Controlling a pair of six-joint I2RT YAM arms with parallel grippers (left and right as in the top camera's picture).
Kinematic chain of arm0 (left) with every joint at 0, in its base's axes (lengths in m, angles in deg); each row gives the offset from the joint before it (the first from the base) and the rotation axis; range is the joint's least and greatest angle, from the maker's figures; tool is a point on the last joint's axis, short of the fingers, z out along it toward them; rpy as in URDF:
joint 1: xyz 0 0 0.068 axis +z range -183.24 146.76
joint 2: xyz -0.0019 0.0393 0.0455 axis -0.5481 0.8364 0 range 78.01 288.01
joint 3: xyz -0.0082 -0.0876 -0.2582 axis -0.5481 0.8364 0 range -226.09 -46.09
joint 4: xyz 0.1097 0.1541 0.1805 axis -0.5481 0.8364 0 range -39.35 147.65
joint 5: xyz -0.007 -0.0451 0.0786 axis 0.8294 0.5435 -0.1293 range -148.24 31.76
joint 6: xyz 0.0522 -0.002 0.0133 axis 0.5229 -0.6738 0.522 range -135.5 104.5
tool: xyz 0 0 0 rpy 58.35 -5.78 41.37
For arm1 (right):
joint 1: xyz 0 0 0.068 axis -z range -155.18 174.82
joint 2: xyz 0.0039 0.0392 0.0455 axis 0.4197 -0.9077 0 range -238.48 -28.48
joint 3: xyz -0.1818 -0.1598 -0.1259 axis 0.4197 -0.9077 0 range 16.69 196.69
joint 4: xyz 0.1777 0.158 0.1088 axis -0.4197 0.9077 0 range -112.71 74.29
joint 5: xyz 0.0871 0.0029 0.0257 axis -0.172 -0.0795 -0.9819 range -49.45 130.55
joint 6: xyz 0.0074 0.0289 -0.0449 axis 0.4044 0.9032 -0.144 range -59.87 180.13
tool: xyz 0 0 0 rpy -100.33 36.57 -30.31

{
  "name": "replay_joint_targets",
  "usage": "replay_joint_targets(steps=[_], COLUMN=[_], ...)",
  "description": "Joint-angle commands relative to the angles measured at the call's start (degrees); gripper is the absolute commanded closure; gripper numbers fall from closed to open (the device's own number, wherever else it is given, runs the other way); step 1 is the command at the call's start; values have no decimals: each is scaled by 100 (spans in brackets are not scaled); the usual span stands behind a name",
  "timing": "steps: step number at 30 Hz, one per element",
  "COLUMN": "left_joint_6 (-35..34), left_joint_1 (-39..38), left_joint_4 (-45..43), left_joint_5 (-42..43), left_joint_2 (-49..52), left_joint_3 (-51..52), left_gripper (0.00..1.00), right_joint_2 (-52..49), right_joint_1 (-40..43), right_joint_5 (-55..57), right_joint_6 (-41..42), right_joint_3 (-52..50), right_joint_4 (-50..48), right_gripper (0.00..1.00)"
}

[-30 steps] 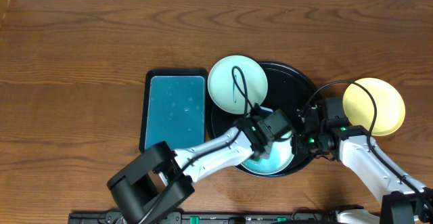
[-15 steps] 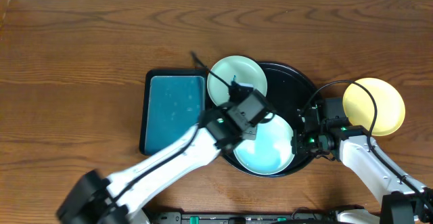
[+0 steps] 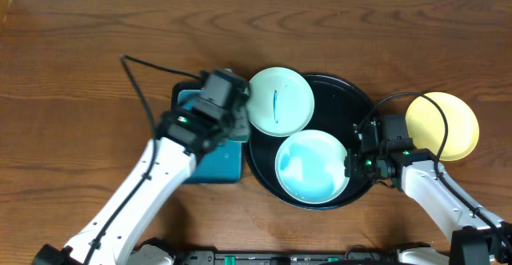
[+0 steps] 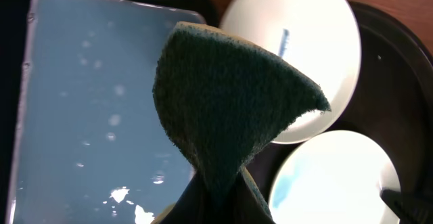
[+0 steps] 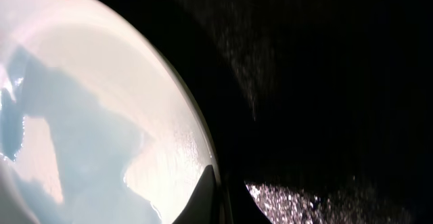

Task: Clean dirty plates on tray and stack at the side
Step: 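Return the sponge with left gripper into the blue water tray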

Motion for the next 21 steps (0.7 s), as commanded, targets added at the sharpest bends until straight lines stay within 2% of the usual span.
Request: replay_joint_targets(steps=[1, 9, 14, 21], left_joint_6=[343, 496, 841, 927], left_joint_1=[595, 1320, 1329, 1331], left_joint_4=[118, 247, 229, 52], left_joint_5=[616, 682, 699, 695], left_joint_2=[-20, 151, 452, 1248], left_joint_3=[129, 455, 481, 483], left_gripper=[92, 92, 92, 92], right_joint_2=[186, 1172, 1685, 2144], right_joint_1=[109, 160, 153, -33], right_joint_5=[57, 973, 1366, 2256], right_joint_6=[157, 90, -68, -219], right_joint_3=[162, 286, 286, 286], right_joint_4=[-33, 7, 11, 11], right_gripper=[99, 99, 99, 99])
